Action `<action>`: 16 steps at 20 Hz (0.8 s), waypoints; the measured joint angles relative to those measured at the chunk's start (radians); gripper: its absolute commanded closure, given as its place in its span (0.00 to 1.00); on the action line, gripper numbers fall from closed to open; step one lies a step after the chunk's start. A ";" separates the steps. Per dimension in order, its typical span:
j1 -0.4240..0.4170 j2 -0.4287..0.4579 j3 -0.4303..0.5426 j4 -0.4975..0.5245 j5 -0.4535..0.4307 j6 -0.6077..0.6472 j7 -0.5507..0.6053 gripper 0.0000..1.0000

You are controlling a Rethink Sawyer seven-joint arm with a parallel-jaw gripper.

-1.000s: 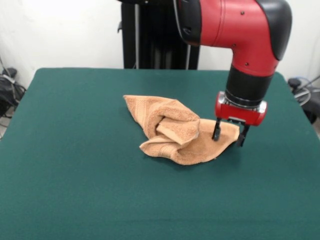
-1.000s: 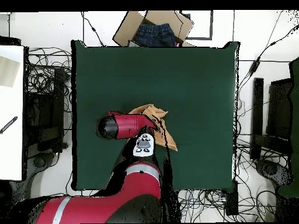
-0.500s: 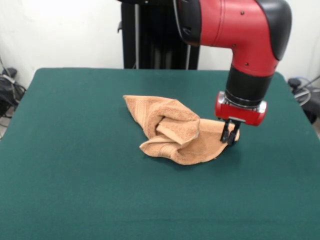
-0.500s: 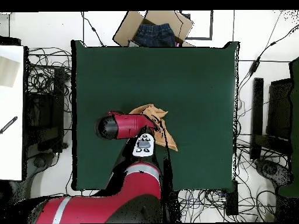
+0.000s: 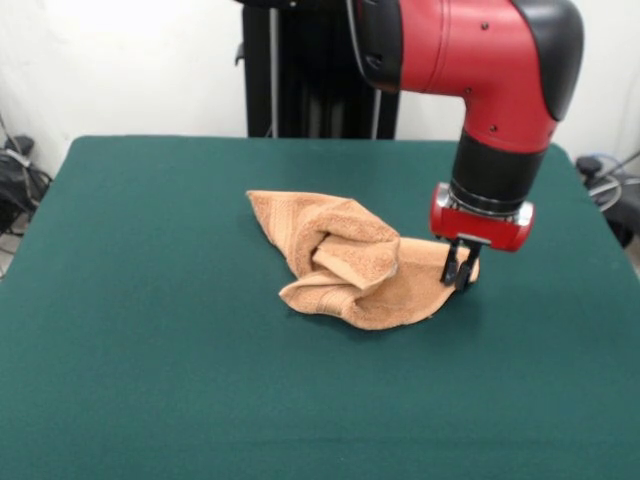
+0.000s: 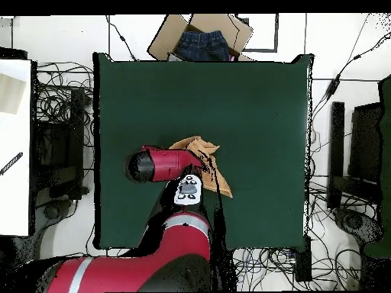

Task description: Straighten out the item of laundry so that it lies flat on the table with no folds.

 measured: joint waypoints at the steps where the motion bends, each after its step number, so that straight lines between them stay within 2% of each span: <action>1: 0.000 0.000 0.000 0.000 0.000 0.000 0.000 1.00; 16: 0.002 -0.035 -0.001 0.000 0.000 0.043 0.000 1.00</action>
